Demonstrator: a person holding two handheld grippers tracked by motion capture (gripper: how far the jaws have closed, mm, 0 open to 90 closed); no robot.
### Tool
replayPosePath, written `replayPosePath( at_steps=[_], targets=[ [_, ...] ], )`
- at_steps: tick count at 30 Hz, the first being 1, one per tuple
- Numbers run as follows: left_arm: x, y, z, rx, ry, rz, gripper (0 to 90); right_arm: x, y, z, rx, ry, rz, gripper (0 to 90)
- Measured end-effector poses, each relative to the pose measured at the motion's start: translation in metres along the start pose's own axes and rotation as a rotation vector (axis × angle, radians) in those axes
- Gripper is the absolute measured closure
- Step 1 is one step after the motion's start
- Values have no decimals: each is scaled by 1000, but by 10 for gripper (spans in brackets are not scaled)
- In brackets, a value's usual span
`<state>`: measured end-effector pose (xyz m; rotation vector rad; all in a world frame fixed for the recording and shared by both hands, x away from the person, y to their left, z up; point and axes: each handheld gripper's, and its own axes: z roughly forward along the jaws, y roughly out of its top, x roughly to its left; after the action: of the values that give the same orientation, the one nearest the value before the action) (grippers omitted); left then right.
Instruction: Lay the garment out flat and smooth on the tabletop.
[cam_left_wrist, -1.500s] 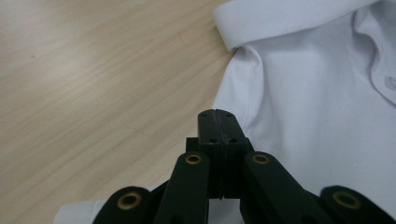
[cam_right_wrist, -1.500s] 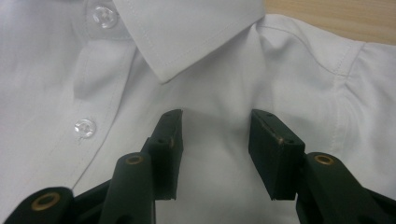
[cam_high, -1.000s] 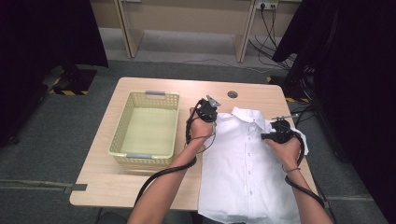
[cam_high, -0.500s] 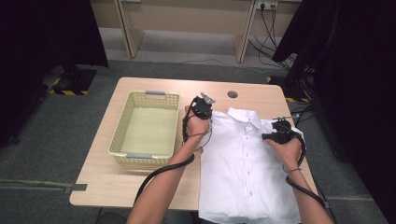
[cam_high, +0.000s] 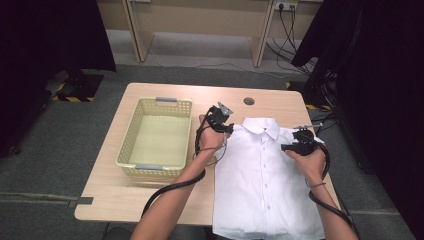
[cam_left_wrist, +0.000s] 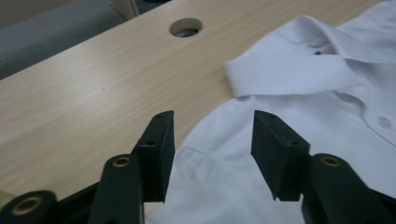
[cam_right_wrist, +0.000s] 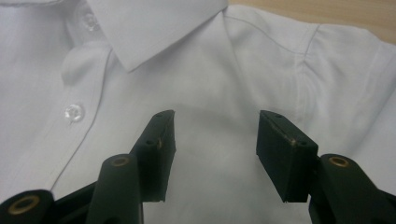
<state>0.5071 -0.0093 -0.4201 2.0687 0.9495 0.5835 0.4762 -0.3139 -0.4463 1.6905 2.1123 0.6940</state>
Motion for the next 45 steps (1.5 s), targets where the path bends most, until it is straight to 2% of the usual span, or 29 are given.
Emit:
replayPosePath(
  at_steps=[3,5,8,13,16,21,27,28,31,35,45],
  targets=[
    [-14,-7,-5,23,-74,37,422,0,-5,-5,7,9,-11,459],
    [-23,-12,-8,42,-104,55,381,0,-10,-8,17,20,-15,445],
    [-37,-19,-15,72,-164,107,336,1,-16,-12,31,33,-29,426],
    [-57,-35,-26,124,-227,199,307,8,-22,-18,56,49,-60,386],
    [-62,-45,-28,144,-236,214,301,14,-26,-20,70,49,-87,371],
    [-63,-55,-26,172,-227,219,312,22,-30,-17,88,56,-111,359],
    [-57,-63,-18,196,-219,196,321,27,-31,-13,93,44,-119,337],
    [-56,-63,-17,194,-222,178,321,27,-31,-13,90,42,-121,332],
    [-54,-62,-16,193,-196,183,340,30,-30,-11,86,34,-119,316],
    [-47,-60,-12,192,-184,161,356,32,-28,-9,77,31,-112,306],
    [-30,-53,0,192,-116,123,346,35,-14,2,72,29,-104,293]
  ],
)
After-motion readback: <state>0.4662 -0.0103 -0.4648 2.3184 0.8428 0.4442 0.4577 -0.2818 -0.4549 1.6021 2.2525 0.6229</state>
